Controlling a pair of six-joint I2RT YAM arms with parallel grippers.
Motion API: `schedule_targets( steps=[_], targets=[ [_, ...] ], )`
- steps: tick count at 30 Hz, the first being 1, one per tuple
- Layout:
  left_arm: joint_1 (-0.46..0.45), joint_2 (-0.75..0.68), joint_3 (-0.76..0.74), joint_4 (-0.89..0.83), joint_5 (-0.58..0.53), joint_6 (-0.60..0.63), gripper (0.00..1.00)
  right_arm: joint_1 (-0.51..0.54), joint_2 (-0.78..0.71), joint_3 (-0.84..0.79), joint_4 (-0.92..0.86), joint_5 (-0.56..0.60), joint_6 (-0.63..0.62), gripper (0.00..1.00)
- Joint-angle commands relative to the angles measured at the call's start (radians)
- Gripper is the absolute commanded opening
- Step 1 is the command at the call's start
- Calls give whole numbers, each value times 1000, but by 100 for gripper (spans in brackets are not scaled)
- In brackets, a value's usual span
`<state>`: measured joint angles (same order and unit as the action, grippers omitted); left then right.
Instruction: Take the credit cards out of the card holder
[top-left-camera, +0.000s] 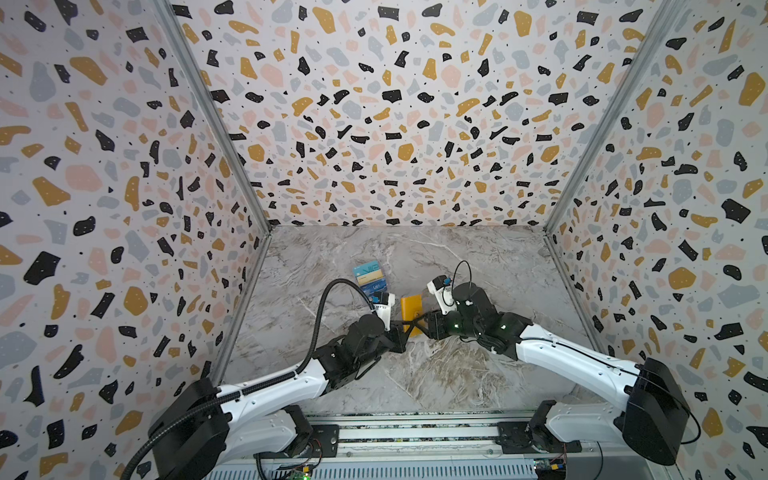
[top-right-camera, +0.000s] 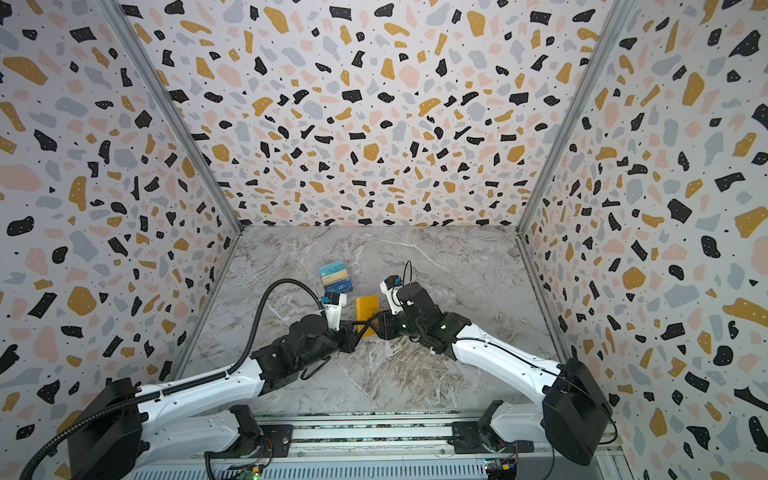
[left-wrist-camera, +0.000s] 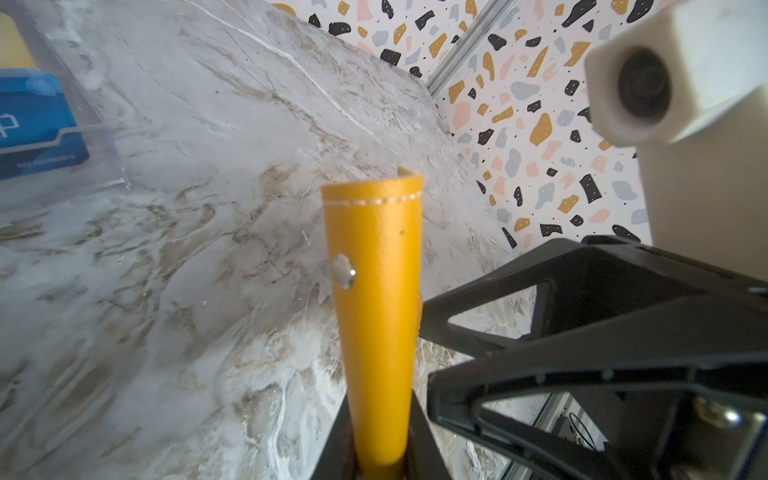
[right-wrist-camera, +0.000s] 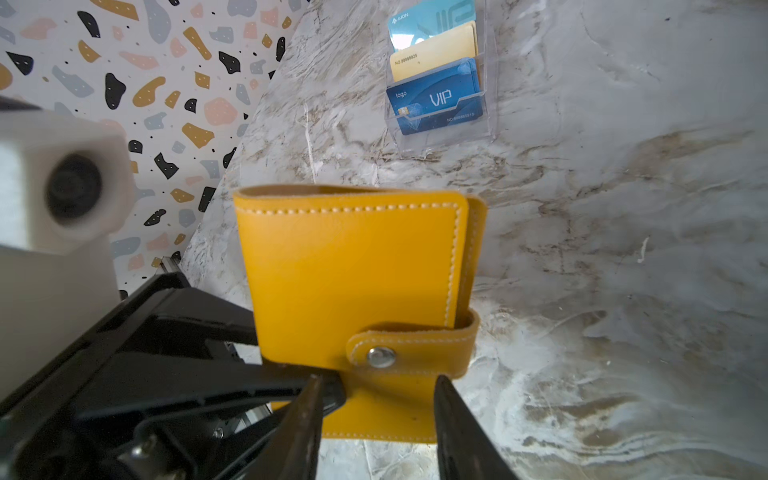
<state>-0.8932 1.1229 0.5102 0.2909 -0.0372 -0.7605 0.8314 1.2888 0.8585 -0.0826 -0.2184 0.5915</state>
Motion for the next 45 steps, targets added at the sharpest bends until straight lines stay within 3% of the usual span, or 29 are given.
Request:
schedule_targets(
  steps=[1, 23, 45],
  targets=[
    [-3, -40, -17, 31, -21, 16, 1, 12, 1, 56, 50, 39, 31, 43],
    [-3, -161, -53, -5, -116, 32, 0, 67, 272, 276, -45, -8, 18, 40],
    [-2, -260, -93, 81, -119, -33, 0, 67, 262, 214, -9, -65, 27, 33]
  ],
)
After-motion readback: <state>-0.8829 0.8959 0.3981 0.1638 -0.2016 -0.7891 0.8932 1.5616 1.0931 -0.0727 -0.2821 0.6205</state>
